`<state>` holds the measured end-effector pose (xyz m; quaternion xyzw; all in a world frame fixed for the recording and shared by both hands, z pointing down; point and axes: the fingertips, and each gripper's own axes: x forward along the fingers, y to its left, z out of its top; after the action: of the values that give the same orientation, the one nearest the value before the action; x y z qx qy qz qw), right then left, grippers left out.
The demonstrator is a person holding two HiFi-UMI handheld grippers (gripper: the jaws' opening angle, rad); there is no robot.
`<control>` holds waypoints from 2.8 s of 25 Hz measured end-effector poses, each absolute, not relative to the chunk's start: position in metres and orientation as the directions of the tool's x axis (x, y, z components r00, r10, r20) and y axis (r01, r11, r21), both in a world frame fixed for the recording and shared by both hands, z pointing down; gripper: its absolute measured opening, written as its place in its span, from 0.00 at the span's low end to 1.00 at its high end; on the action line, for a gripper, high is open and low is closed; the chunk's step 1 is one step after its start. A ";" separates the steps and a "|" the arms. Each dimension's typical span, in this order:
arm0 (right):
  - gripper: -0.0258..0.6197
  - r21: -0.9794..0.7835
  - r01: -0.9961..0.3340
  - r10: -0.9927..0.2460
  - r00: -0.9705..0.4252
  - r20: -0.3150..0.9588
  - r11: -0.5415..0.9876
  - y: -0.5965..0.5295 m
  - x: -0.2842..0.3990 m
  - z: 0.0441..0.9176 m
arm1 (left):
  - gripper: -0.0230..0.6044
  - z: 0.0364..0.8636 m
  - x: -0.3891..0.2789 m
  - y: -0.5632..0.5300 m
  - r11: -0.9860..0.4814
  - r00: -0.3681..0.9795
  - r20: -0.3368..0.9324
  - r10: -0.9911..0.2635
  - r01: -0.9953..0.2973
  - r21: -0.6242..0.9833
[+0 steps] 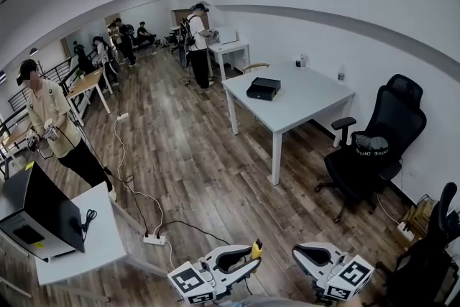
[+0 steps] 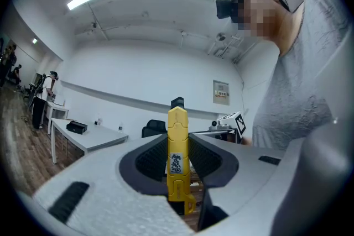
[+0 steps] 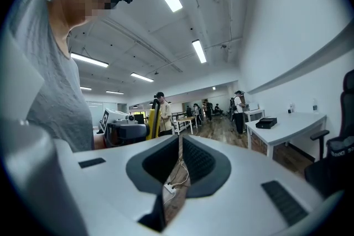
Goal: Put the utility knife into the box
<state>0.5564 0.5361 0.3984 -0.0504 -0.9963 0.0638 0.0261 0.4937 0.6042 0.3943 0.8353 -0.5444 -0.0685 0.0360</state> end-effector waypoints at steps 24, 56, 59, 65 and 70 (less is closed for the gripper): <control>0.09 -0.128 0.092 0.101 -0.993 0.060 0.988 0.536 0.502 0.408 | 0.23 0.411 0.437 0.603 -0.420 0.417 -0.054 -0.907 -0.897 0.137; 0.09 -0.104 0.111 0.116 -0.992 0.053 0.988 0.287 0.405 0.388 | 0.23 0.382 0.342 0.360 -0.416 0.412 -0.062 -0.909 -0.904 0.095; 0.09 -0.097 0.122 0.127 -0.991 0.050 0.988 0.263 0.400 0.387 | 0.23 0.382 0.341 0.334 -0.416 0.412 -0.059 -0.909 -0.905 0.086; 0.09 -0.124 0.159 0.166 -0.985 0.050 0.979 0.227 0.391 0.397 | 0.23 0.387 0.333 0.292 -0.388 0.385 -0.045 -0.922 -0.917 0.094; 0.09 -0.123 0.176 0.182 -0.983 0.038 0.977 0.203 0.384 0.398 | 0.23 0.388 0.326 0.275 -0.365 0.363 -0.040 -0.931 -0.925 0.102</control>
<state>0.3839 0.2032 0.3976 -0.0902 -0.9938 0.0598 0.0247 0.3262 0.2753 0.3882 0.8250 -0.5625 -0.0452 0.0308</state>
